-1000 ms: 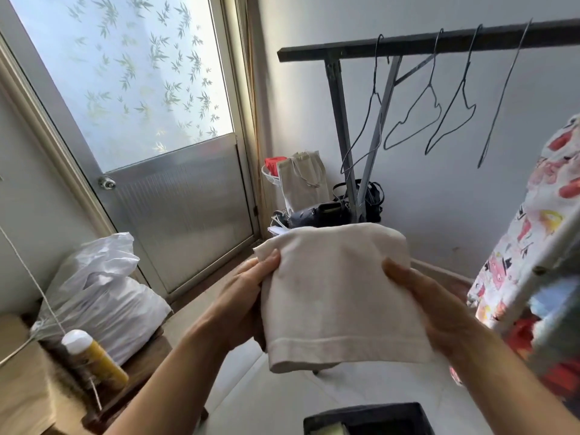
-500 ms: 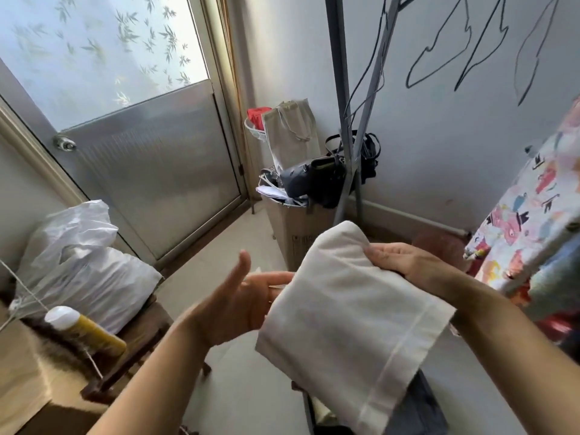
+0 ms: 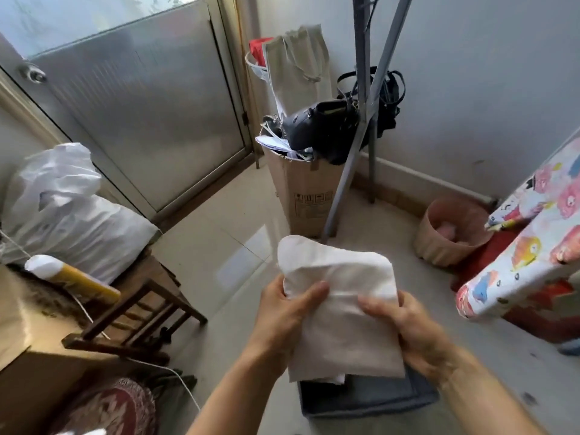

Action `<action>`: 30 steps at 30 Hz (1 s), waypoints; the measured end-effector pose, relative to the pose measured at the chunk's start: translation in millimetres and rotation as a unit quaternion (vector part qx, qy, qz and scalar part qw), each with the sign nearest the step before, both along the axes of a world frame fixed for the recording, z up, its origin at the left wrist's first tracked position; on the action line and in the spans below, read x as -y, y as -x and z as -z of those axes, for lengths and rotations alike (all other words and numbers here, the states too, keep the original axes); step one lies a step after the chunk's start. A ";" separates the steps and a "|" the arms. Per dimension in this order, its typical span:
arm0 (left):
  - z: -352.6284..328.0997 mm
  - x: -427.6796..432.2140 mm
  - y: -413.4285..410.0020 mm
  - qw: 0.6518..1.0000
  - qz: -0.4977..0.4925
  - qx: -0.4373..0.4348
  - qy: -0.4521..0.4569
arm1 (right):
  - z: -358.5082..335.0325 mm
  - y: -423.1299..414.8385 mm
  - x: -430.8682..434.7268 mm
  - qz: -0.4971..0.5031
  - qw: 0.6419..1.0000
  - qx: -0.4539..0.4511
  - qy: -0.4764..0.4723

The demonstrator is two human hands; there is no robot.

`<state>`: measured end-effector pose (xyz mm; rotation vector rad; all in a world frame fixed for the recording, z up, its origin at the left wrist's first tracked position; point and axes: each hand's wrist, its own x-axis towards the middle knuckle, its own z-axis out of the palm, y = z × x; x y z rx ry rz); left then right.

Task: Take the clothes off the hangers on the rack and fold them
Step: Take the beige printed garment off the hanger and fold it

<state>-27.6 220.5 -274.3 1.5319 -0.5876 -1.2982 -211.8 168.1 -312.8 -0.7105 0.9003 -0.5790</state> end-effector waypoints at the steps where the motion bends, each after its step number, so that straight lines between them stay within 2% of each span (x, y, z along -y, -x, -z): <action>1: 10.6 1.5 7.2 1.000 -0.010 -0.011 -0.009 | 8.9 3.6 3.1 0.018 0.999 -0.038 0.005; 5: 48.4 15.5 24.2 0.992 -0.067 -0.085 -0.069 | 30.4 14.8 15.0 0.047 0.996 -0.074 -0.006; 9: 101.3 40.5 19.1 0.989 -0.077 -0.058 -0.116 | 65.7 14.1 35.0 0.048 0.995 -0.082 0.001; 13: 164.9 63.6 0.1 0.992 -0.033 -0.115 -0.046 | 123.2 7.0 61.6 0.080 0.994 -0.077 0.017; 15: 198.5 66.2 -7.8 0.994 0.010 -0.100 -0.033 | 160.5 6.1 69.5 0.094 0.991 -0.090 0.019; 18: 263.9 59.0 -5.0 0.990 0.055 -0.090 -0.099 | 238.1 10.6 68.0 0.087 0.981 -0.171 -0.020; 24: 385.7 22.8 15.5 0.955 0.017 -0.105 -0.276 | 364.9 28.0 31.7 0.004 0.946 -0.296 -0.132; 27: 433.8 5.1 18.8 0.945 0.042 -0.118 -0.303 | 408.2 34.2 21.0 -0.021 0.934 -0.315 -0.167; 30: 482.7 -2.2 20.1 0.943 0.074 -0.087 -0.312 | 450.7 29.8 19.5 -0.037 0.925 -0.329 -0.186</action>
